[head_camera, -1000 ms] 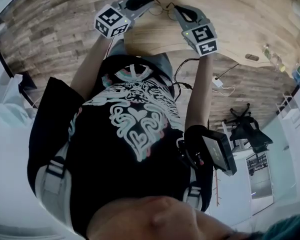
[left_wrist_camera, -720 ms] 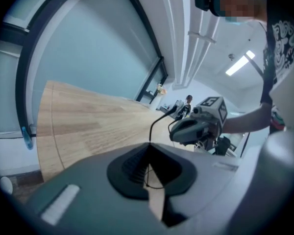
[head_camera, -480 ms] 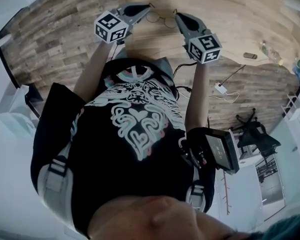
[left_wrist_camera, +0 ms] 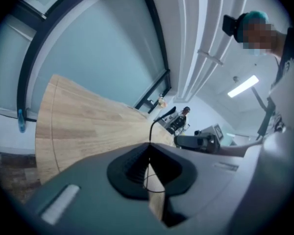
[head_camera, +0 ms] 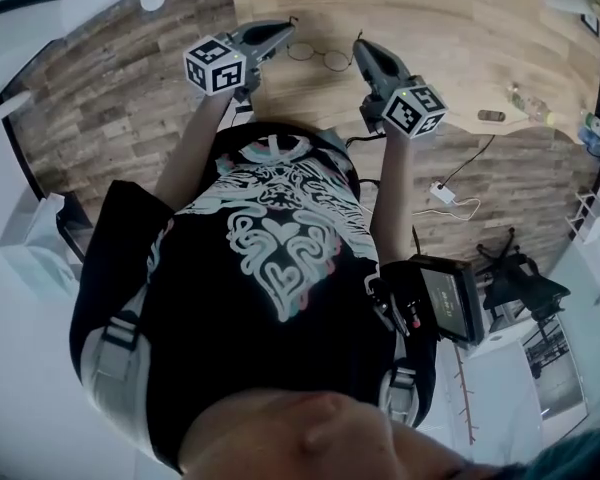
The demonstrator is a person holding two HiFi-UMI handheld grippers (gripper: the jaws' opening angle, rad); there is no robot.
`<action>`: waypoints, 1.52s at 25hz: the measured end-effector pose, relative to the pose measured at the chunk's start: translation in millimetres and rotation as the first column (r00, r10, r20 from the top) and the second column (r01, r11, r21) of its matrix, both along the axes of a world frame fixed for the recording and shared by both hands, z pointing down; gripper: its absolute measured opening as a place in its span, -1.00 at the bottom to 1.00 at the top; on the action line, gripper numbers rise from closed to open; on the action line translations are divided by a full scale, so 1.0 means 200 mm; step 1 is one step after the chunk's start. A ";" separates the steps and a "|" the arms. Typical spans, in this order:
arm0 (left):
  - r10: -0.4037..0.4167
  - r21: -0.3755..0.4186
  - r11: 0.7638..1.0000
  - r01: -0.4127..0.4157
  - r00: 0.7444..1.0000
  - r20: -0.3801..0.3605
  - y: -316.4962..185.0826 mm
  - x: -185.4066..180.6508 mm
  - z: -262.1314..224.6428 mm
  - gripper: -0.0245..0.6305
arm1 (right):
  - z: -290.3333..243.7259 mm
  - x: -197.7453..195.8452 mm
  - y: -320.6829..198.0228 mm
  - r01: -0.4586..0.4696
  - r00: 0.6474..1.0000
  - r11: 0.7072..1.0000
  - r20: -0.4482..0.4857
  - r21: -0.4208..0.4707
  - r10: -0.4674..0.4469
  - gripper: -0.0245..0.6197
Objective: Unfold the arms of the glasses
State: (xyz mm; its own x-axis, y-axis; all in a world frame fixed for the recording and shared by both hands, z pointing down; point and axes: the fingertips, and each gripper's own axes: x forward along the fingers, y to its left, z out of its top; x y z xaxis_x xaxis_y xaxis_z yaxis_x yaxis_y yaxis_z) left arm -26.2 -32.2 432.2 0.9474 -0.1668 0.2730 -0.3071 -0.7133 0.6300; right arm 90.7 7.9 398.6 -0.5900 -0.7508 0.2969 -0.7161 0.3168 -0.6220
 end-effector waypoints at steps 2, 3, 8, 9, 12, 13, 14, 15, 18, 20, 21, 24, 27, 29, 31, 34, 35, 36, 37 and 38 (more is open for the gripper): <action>0.003 -0.024 1.000 -0.004 1.000 -0.023 0.00 0.02 -0.02 -0.96 | -0.01 0.02 0.00 -0.017 1.000 1.000 0.023 -0.009 0.017 -0.92; 0.004 -0.034 0.999 -0.005 1.000 -0.030 0.00 0.02 -0.02 -0.96 | -0.01 0.02 0.01 -0.021 0.999 1.000 0.031 -0.014 0.021 -0.92; 0.000 -0.048 0.999 -0.002 1.000 -0.024 -0.02 0.04 0.00 -0.96 | -0.02 0.02 0.01 -0.022 0.999 1.000 0.050 -0.020 0.023 -0.92; -0.001 -0.049 0.999 0.000 1.000 -0.020 -0.02 0.04 0.00 -0.96 | -0.02 0.02 0.01 -0.023 0.998 1.000 0.052 -0.019 0.024 -0.92; -0.007 -0.053 0.999 0.006 1.000 -0.007 -0.03 0.05 0.02 -0.96 | -0.01 0.02 0.01 -0.023 0.998 0.999 0.059 -0.023 0.025 -0.92; -0.010 -0.056 0.998 0.009 1.000 -0.003 -0.03 0.05 0.02 -0.96 | -0.01 0.02 0.01 -0.024 0.998 0.999 0.062 -0.024 0.025 -0.92; -0.013 -0.057 0.998 0.013 1.000 0.002 -0.03 0.05 0.02 -0.96 | -0.01 0.02 0.01 -0.024 0.997 0.999 0.066 -0.025 0.026 -0.92; -0.016 -0.057 0.998 0.017 1.000 0.009 -0.04 0.05 0.02 -0.96 | -0.01 0.03 0.01 -0.024 0.997 0.999 0.069 -0.027 0.026 -0.92; -0.025 -0.034 0.999 0.026 0.999 0.042 -0.04 0.05 0.04 -0.96 | 0.00 0.03 0.01 -0.021 0.997 0.999 0.073 -0.032 0.023 -0.92; -0.026 -0.022 0.999 0.027 0.998 0.053 -0.03 0.06 0.04 -0.96 | 0.01 0.03 0.01 -0.022 0.997 0.999 0.071 -0.036 0.024 -0.92; -0.026 -0.021 0.999 0.027 0.998 0.055 -0.03 0.06 0.04 -0.96 | 0.01 0.03 0.01 -0.024 0.997 0.999 0.071 -0.037 0.026 -0.92; -0.028 -0.028 0.999 0.030 0.998 0.054 -0.03 0.06 0.05 -0.96 | 0.02 0.03 0.01 -0.028 0.997 0.999 0.064 -0.037 0.030 -0.92; -0.026 -0.029 0.999 0.028 0.998 0.055 -0.03 0.06 0.05 -0.96 | 0.03 0.04 0.01 -0.036 0.998 0.999 0.048 -0.035 0.038 -0.92; -0.022 -0.027 0.999 0.024 0.998 0.058 -0.03 0.07 0.06 -0.96 | 0.04 0.04 0.01 -0.040 0.998 0.999 0.046 -0.035 0.042 -0.92; -0.019 -0.028 0.999 0.021 0.998 0.059 -0.03 0.07 0.06 -0.96 | 0.04 0.05 0.01 -0.039 0.998 0.999 0.047 -0.035 0.041 -0.92; -0.019 -0.031 0.999 0.021 0.998 0.066 -0.04 0.07 0.06 -0.96 | 0.05 0.04 0.01 -0.032 0.998 0.999 0.059 -0.040 0.034 -0.92; -0.020 -0.032 0.999 0.022 0.997 0.070 -0.04 0.07 0.07 -0.96 | 0.05 0.04 0.01 -0.029 0.998 0.999 0.063 -0.041 0.032 -0.92; -0.021 -0.034 0.999 0.023 0.997 0.072 -0.04 0.07 0.07 -0.96 | 0.05 0.04 0.01 -0.028 0.997 0.999 0.065 -0.042 0.031 -0.92; -0.020 -0.035 0.999 0.023 0.997 0.075 -0.04 0.07 0.08 -0.96 | 0.05 0.04 0.01 -0.029 0.997 0.999 0.065 -0.044 0.032 -0.92; -0.019 -0.036 0.999 0.022 0.997 0.077 -0.04 0.08 0.08 -0.96 | 0.06 0.04 0.01 -0.031 0.997 0.998 0.063 -0.047 0.034 -0.92</action>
State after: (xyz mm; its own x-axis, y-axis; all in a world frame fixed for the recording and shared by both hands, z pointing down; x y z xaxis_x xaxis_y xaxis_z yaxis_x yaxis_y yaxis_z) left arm -11.0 -39.5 448.3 0.9199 -0.1740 0.3514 -0.3698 -0.6832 0.6297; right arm 98.7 10.0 410.6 -0.5844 -0.7562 0.2943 -0.6840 0.2639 -0.6801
